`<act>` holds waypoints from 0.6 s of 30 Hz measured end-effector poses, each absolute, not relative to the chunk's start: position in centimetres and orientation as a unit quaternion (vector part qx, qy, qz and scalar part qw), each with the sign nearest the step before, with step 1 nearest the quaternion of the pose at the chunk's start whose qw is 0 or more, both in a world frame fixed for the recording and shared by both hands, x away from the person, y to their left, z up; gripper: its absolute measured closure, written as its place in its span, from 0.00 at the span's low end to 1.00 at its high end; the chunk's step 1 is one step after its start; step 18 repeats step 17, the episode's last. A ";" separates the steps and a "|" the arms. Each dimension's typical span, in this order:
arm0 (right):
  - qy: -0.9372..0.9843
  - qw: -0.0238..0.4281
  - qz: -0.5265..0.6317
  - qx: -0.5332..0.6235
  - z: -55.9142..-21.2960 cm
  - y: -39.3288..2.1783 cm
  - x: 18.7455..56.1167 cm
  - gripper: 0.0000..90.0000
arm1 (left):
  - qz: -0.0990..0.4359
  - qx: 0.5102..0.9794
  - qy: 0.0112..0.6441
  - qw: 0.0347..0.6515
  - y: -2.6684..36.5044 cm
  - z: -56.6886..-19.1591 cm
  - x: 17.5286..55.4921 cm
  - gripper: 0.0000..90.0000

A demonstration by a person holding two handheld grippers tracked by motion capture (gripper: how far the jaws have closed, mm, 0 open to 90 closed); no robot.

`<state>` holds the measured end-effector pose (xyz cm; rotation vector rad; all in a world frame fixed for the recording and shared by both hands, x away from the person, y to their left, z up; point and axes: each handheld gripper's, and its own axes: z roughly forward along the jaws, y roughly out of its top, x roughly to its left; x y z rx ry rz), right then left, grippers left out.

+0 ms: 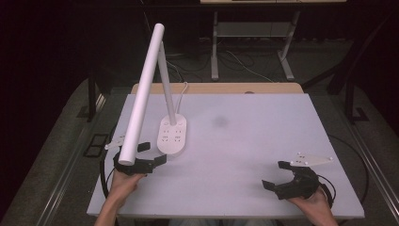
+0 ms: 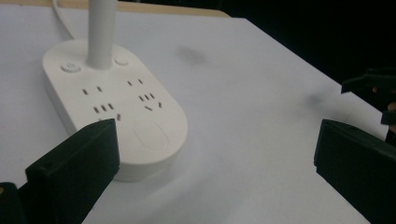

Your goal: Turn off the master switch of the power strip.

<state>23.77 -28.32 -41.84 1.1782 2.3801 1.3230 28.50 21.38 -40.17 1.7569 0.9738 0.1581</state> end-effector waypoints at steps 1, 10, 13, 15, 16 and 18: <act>0.799 0.087 0.444 0.396 -41.8 -28.3 23.8 0.00 | 0.065 0.740 0.407 0.532 21.2 -40.4 28.3 0.00; 0.799 0.088 0.445 0.395 -41.9 -28.4 23.7 0.00 | 0.061 0.766 0.386 0.511 19.5 -41.6 27.1 0.00; 0.798 0.087 0.444 0.397 -41.9 -28.4 23.7 0.00 | 0.060 0.773 0.376 0.508 19.0 -41.7 26.7 0.00; 0.797 0.086 0.443 0.400 -41.9 -28.4 23.8 0.00 | 0.060 0.780 0.368 0.503 18.7 -41.9 26.4 0.00; 0.797 0.085 0.443 0.401 -41.9 -28.5 23.8 0.00 | 0.060 0.783 0.364 0.502 18.6 -41.9 26.2 0.00; 0.797 0.085 0.443 0.402 -41.9 -28.5 23.8 0.00 | 0.060 0.786 0.360 0.498 18.4 -42.0 26.1 0.00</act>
